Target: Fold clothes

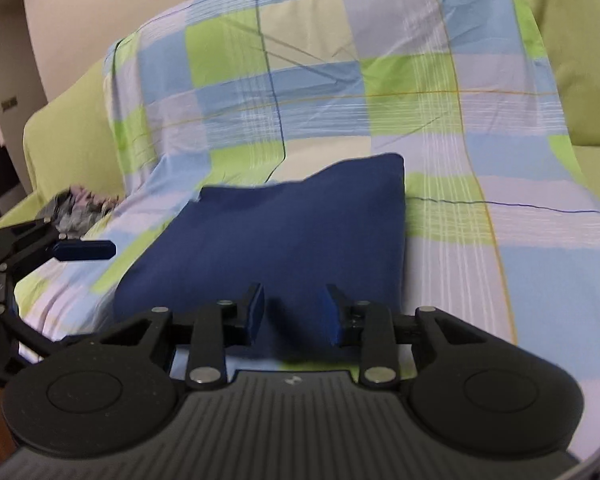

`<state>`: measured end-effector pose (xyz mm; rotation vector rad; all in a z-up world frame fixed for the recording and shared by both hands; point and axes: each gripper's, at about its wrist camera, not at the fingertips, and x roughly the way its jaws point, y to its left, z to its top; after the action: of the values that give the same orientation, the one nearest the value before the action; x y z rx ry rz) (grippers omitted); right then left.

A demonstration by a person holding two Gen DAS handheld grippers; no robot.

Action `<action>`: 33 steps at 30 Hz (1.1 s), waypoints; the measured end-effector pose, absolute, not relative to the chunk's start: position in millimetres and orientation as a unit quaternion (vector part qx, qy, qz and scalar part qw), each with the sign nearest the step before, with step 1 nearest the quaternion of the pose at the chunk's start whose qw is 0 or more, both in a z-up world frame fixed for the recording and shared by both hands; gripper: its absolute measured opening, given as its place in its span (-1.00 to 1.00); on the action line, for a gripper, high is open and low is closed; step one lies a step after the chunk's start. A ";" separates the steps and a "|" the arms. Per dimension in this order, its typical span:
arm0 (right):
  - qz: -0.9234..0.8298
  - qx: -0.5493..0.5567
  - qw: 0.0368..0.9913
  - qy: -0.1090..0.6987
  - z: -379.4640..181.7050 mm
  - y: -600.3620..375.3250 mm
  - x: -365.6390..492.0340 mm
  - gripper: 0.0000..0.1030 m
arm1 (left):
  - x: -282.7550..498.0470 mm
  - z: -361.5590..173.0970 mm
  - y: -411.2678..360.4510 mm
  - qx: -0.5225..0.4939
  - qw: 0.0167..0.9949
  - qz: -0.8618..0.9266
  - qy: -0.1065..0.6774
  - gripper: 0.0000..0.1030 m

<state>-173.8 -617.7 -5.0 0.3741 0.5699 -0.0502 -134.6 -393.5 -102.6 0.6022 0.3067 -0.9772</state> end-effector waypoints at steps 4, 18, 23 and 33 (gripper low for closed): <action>-0.015 0.206 0.934 0.291 -17.9 -627.2 -157.7 -0.49 | -108.7 -115.6 -405.3 0.277 0.826 -0.450 0.195 0.61; 0.007 0.073 0.958 0.277 -3.4 -657.5 -91.8 -0.46 | -21.0 -107.3 -441.2 0.256 0.844 -0.415 0.224 0.62; 0.016 0.050 0.949 0.312 -41.2 -677.1 -52.2 -0.47 | 0.6 -139.4 -445.5 0.236 0.845 -0.405 0.258 0.63; -0.054 0.043 0.950 0.303 -47.1 -706.8 -44.1 -0.12 | 4.7 -128.7 -433.2 0.236 0.857 -0.391 0.241 0.60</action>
<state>-44.1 -706.8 -47.1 0.0880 0.6163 -0.1097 4.7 -433.2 -128.7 0.4960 0.5055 -0.8215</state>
